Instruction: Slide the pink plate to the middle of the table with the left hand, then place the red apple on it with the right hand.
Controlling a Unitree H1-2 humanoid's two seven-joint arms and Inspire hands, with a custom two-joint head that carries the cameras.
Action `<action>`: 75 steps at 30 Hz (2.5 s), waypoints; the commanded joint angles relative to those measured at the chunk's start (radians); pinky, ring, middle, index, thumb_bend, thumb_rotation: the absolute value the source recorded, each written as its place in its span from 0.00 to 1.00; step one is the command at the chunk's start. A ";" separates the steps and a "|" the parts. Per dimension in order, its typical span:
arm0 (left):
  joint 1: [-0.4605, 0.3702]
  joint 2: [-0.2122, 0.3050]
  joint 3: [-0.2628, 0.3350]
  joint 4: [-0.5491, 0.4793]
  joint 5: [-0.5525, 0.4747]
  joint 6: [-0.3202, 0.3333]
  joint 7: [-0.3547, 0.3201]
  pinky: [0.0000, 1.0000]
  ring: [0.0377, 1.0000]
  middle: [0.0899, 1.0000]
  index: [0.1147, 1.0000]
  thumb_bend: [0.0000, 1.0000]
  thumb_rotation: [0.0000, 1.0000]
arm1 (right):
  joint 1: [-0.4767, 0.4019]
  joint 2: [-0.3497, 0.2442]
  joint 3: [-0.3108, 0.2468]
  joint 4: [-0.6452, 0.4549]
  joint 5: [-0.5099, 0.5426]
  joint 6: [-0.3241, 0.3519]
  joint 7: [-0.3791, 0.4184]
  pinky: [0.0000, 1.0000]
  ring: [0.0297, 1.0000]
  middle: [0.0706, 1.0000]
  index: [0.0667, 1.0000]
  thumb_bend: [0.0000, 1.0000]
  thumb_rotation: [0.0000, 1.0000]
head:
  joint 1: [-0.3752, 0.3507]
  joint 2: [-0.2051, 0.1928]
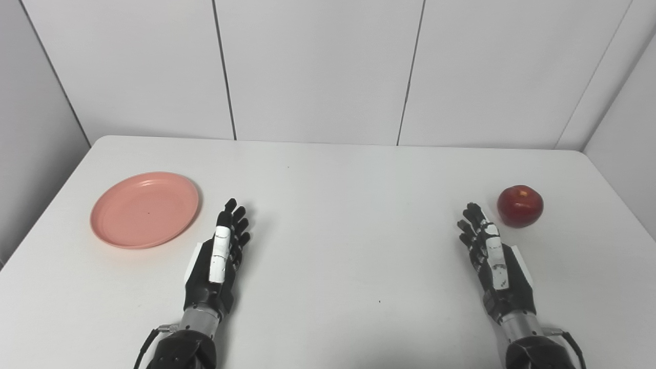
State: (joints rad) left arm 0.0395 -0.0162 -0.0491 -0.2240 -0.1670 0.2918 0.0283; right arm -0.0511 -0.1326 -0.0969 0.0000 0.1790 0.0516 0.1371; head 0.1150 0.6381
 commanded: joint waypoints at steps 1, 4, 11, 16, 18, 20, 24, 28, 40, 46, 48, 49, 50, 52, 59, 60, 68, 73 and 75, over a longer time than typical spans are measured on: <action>0.036 -0.056 -0.010 -0.004 0.020 -0.052 0.017 1.00 1.00 1.00 1.00 0.85 0.95 | -0.013 -0.027 -0.019 0.046 0.018 -0.037 0.014 1.00 0.96 0.97 0.96 0.92 1.00 | 0.070 -0.031; 0.031 -0.073 -0.037 0.024 0.048 -0.078 0.029 1.00 1.00 1.00 1.00 0.84 0.95 | -0.017 -0.051 -0.033 0.092 0.037 -0.066 0.042 1.00 0.97 0.99 0.97 0.90 1.00 | 0.137 -0.065; 0.021 -0.127 -0.086 0.090 0.114 -0.135 0.074 1.00 1.00 1.00 1.00 0.84 0.97 | -0.038 -0.099 -0.059 0.208 0.085 -0.139 0.108 1.00 1.00 1.00 1.00 0.84 1.00 | 0.256 -0.146; 0.012 -0.159 -0.086 0.134 0.141 -0.167 0.083 1.00 1.00 1.00 1.00 0.84 0.97 | -0.038 -0.106 -0.062 0.211 0.086 -0.116 0.100 1.00 1.00 1.00 1.00 0.83 1.00 | 0.292 -0.182; 0.009 -0.170 -0.087 0.151 0.156 -0.180 0.087 1.00 1.00 1.00 1.00 0.84 0.97 | -0.041 -0.111 -0.063 0.224 0.086 -0.121 0.102 1.00 1.00 1.00 1.00 0.89 1.00 | 0.307 -0.203; 0.005 -0.178 -0.089 0.171 0.173 -0.194 0.092 1.00 1.00 1.00 1.00 0.85 0.97 | -0.049 -0.116 -0.068 0.255 0.096 -0.142 0.118 1.00 1.00 1.00 1.00 0.93 1.00 | 0.321 -0.221; -0.003 -0.185 -0.091 0.208 0.193 -0.219 0.095 1.00 1.00 1.00 1.00 0.84 0.98 | -0.066 -0.124 -0.072 0.314 0.097 -0.185 0.140 1.00 0.99 1.00 1.00 1.00 1.00 | 0.340 -0.258; -0.012 -0.190 -0.089 0.248 0.199 -0.253 0.094 1.00 1.00 1.00 1.00 0.83 0.98 | -0.076 -0.113 -0.082 0.342 0.086 -0.190 0.112 0.99 0.95 0.97 0.97 0.98 1.00 | 0.369 -0.285; -0.020 -0.185 -0.093 0.278 0.200 -0.265 0.088 1.00 1.00 1.00 1.00 0.78 0.97 | -0.068 -0.111 -0.082 0.342 0.076 -0.184 0.096 1.00 1.00 0.99 0.98 0.92 1.00 | 0.408 -0.303; -0.018 -0.183 -0.100 0.269 0.200 -0.259 0.082 1.00 1.00 1.00 1.00 0.76 0.97 | -0.062 -0.117 -0.080 0.318 0.067 -0.169 0.090 1.00 1.00 1.00 0.99 0.92 1.00 | 0.415 -0.291; -0.015 -0.186 -0.100 0.261 0.203 -0.257 0.087 1.00 1.00 1.00 1.00 0.78 0.97 | -0.056 -0.116 -0.079 0.300 0.069 -0.156 0.087 1.00 0.99 1.00 0.99 0.92 1.00 | 0.414 -0.282; -0.013 -0.186 -0.099 0.257 0.205 -0.257 0.090 1.00 1.00 1.00 1.00 0.78 0.97 | -0.055 -0.115 -0.079 0.296 0.068 -0.153 0.086 1.00 0.99 1.00 0.99 0.92 1.00 | 0.412 -0.279; -0.012 -0.187 -0.099 0.253 0.207 -0.259 0.092 1.00 1.00 1.00 1.00 0.79 0.97 | -0.054 -0.115 -0.078 0.295 0.067 -0.152 0.085 1.00 0.99 0.99 0.99 0.92 1.00 | 0.412 -0.279; -0.010 -0.186 -0.097 0.240 0.214 -0.261 0.097 1.00 1.00 1.00 1.00 0.77 0.97 | -0.051 -0.115 -0.076 0.289 0.065 -0.150 0.085 1.00 0.97 0.98 0.99 0.91 1.00 | 0.406 -0.276; -0.027 -0.182 -0.078 0.073 0.133 -0.151 0.062 1.00 1.00 1.00 1.00 0.89 0.96 | -0.051 -0.111 -0.073 0.276 0.061 -0.138 0.078 1.00 0.94 0.95 0.96 0.91 1.00 | 0.394 -0.260; -0.031 -0.179 -0.078 0.057 0.128 -0.137 0.059 1.00 1.00 1.00 1.00 0.89 0.96 | -0.052 -0.111 -0.074 0.277 0.063 -0.138 0.078 1.00 0.93 0.94 0.96 0.90 1.00 | 0.394 -0.260; -0.138 -0.156 -0.007 -0.037 0.044 -0.034 0.045 1.00 1.00 1.00 1.00 0.89 0.96 | -0.054 -0.102 -0.069 0.272 0.054 -0.133 0.066 0.91 0.88 0.90 0.92 0.87 1.00 | 0.382 -0.265; -0.188 -0.103 -0.003 -0.090 0.055 0.038 0.023 1.00 1.00 1.00 0.99 0.93 0.99 | -0.054 -0.102 -0.062 0.267 0.047 -0.133 0.062 0.86 0.86 0.88 0.90 0.89 1.00 | 0.378 -0.268; -0.207 -0.087 0.001 -0.113 0.058 0.060 0.021 1.00 1.00 1.00 0.97 0.93 1.00 | -0.053 -0.101 -0.061 0.263 0.044 -0.131 0.058 0.84 0.85 0.87 0.90 0.89 1.00 | 0.378 -0.268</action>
State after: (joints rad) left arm -0.1167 -0.1075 -0.0454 -0.3019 -0.1211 0.3384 0.0592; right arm -0.1479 -0.2658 -0.1717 0.2370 0.2194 -0.0967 0.1996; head 0.4939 0.3697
